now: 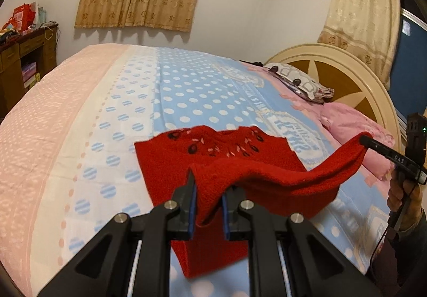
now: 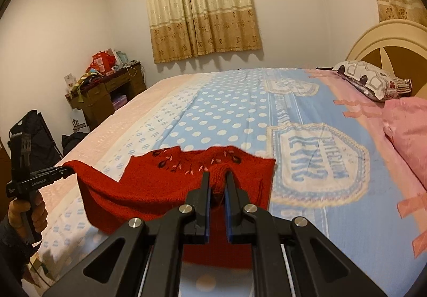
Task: Fold small clothes
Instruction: 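Lift the hem with both tools and fold it up over the collar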
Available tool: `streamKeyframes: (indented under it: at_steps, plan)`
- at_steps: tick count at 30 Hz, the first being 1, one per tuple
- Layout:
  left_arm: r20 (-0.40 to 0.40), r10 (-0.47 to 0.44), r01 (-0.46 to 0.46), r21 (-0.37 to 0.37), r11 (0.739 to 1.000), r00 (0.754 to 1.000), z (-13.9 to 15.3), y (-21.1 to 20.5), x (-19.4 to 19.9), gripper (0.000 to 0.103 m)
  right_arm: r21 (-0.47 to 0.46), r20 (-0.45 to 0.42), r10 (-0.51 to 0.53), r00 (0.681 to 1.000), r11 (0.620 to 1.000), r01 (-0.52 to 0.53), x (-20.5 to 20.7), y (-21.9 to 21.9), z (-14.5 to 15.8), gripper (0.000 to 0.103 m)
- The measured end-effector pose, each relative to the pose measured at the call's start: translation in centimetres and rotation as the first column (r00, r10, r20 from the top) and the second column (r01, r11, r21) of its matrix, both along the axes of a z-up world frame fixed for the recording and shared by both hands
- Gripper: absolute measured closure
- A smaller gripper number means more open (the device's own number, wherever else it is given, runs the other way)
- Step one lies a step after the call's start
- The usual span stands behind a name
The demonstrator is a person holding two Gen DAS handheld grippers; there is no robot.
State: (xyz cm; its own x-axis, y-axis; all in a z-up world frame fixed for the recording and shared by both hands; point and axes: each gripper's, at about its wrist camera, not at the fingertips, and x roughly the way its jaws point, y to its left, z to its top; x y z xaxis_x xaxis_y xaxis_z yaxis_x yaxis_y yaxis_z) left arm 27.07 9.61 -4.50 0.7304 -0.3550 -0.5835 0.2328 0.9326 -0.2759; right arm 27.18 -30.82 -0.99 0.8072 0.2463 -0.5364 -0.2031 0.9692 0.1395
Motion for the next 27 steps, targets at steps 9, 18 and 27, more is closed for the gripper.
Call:
streamKeyframes:
  at_steps: [9, 18, 27]
  plan:
    - [-0.039, 0.025, -0.025, 0.018, 1.0, 0.999, -1.7, 0.2, 6.9, 0.088, -0.018, -0.054, -0.045, 0.998, 0.999, 0.044, 8.2, -0.2, -1.1, 0.095]
    - [-0.11, 0.035, -0.032, 0.036, 0.999, 0.993, -4.8, -0.3, 12.8, 0.088, -0.051, -0.151, -0.092, 0.984, 0.995, 0.085, 15.6, -0.6, -5.3, 0.095]
    - [-0.17, 0.048, -0.04, 0.048, 0.998, 0.984, -8.0, 0.1, 15.1, 0.088, -0.077, -0.229, -0.115, 0.967, 0.992, 0.1, 21.2, -0.6, -9.0, 0.095]
